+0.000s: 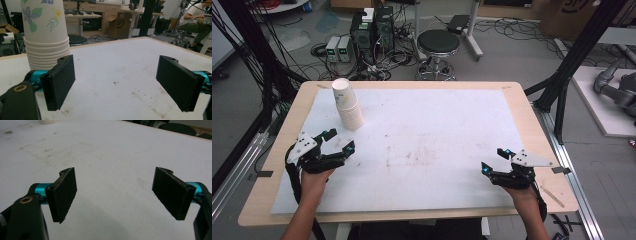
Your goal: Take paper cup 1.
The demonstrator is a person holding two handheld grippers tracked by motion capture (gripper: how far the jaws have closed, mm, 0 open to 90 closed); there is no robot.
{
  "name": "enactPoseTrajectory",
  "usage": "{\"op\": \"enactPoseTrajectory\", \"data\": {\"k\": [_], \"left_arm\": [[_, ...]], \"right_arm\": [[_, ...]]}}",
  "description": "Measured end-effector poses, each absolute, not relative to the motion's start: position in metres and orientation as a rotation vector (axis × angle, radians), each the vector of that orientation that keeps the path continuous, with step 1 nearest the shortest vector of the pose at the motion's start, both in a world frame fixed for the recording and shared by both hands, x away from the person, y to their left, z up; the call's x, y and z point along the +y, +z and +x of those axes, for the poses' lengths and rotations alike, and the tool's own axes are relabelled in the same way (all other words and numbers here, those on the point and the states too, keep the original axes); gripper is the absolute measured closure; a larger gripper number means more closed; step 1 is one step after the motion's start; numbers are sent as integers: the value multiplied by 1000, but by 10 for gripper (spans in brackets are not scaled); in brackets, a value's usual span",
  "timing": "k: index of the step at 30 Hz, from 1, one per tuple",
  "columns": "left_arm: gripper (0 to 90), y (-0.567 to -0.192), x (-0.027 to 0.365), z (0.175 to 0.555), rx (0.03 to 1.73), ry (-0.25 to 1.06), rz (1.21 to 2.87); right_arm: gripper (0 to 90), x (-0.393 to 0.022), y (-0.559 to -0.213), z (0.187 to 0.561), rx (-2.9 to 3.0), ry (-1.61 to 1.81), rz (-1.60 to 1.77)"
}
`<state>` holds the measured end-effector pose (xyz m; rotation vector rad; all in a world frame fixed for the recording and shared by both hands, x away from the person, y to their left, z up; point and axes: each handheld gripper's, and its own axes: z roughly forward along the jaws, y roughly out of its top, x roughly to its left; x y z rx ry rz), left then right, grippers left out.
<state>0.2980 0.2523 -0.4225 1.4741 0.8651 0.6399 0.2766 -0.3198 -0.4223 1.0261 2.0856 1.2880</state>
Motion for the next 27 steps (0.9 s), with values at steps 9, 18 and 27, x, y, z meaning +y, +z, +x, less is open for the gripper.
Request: {"op": "enactPoseTrajectory", "data": {"k": [9,18,27], "left_arm": [[156,-424,250,300,864,638,1481],[158,-423,250,298,862,640,1489],[159,-414,250,299,869,626,1486]], "right_arm": [[203,-323,-425,277,2092,1300,1041],[203,-321,-422,274,2089,1301,1028],[203,-316,-421,273,2097,1296,1016]]}}
